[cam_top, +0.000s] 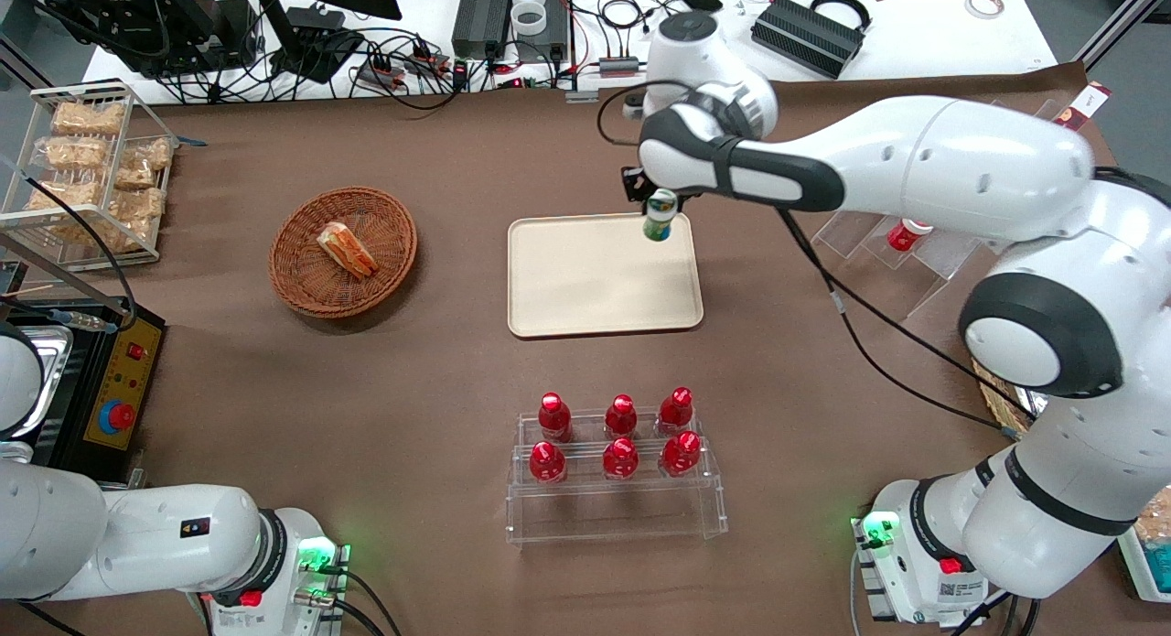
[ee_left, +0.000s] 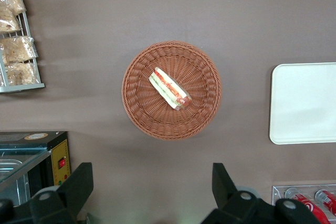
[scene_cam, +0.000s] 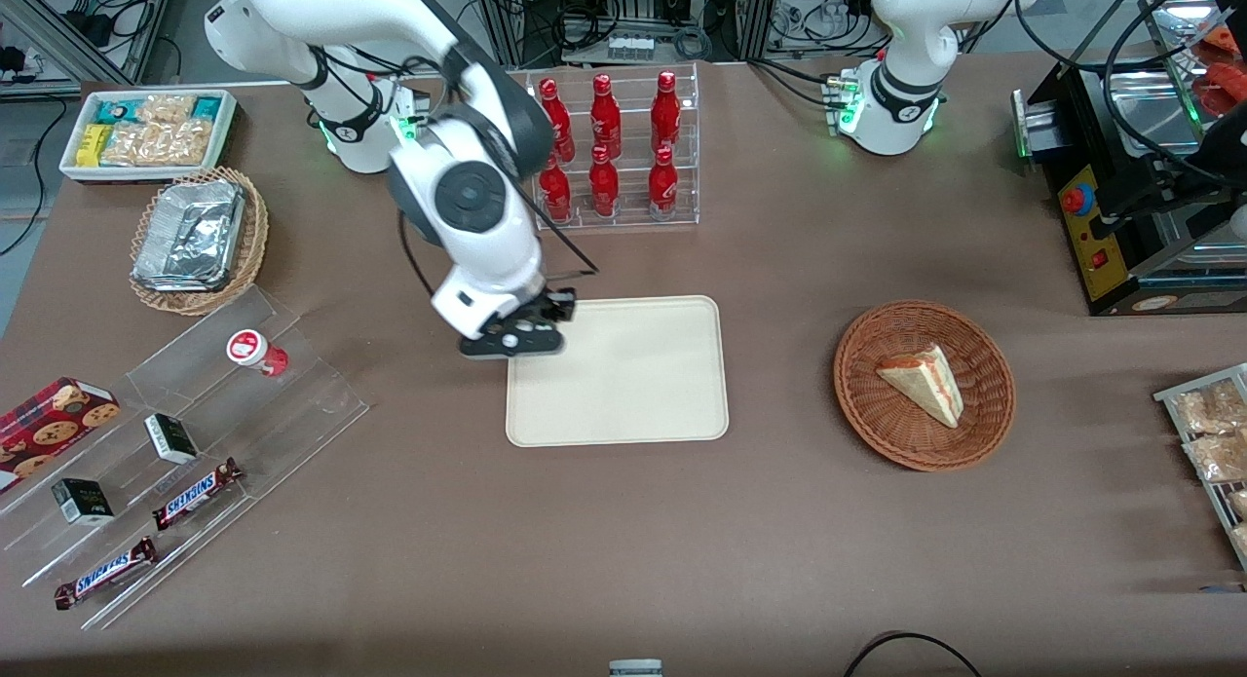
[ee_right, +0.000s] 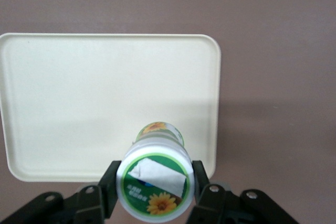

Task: Place green gum on tray
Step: 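Lift the gum container and carry it over the cream tray, then lower the gum container onto the tray and open the right gripper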

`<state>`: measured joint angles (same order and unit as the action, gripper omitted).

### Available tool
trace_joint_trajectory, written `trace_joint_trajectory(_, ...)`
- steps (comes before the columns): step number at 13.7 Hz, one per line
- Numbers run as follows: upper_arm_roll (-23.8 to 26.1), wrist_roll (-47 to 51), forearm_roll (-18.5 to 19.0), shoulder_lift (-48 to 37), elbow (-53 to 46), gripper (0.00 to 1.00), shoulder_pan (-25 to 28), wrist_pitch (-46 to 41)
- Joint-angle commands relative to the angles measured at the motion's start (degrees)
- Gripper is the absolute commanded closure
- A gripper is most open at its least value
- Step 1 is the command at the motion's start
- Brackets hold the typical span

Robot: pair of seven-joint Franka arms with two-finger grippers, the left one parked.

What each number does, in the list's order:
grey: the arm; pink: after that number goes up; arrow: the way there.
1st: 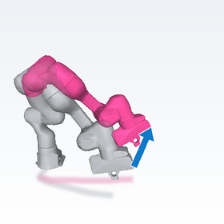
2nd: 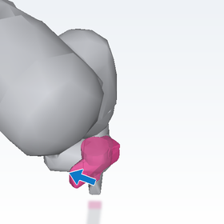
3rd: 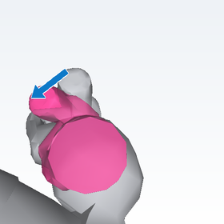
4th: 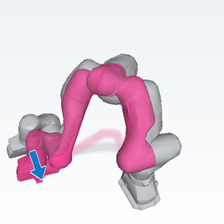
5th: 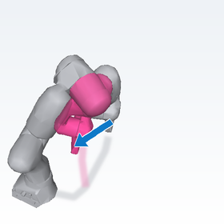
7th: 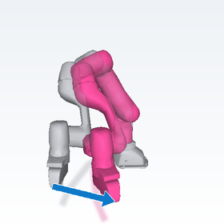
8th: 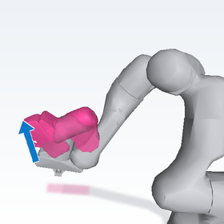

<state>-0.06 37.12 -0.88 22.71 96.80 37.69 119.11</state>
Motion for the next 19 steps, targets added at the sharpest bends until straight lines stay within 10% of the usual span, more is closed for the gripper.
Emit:
trace_joint_trajectory(1, -0.7, 1.5, -0.6, 5.3, -3.5, 1.00, 1.1, 4.0)
trace_joint_trajectory(17, -0.9, 5.0, -0.3, 18.1, -9.4, 1.00, 6.2, 10.6)
trace_joint_trajectory(18, -0.8, 5.0, -0.3, 18.2, -9.4, 0.74, 6.3, 10.9)
trace_joint_trajectory(19, -0.8, 5.0, -0.3, 18.3, -9.4, 0.19, 6.3, 10.9)
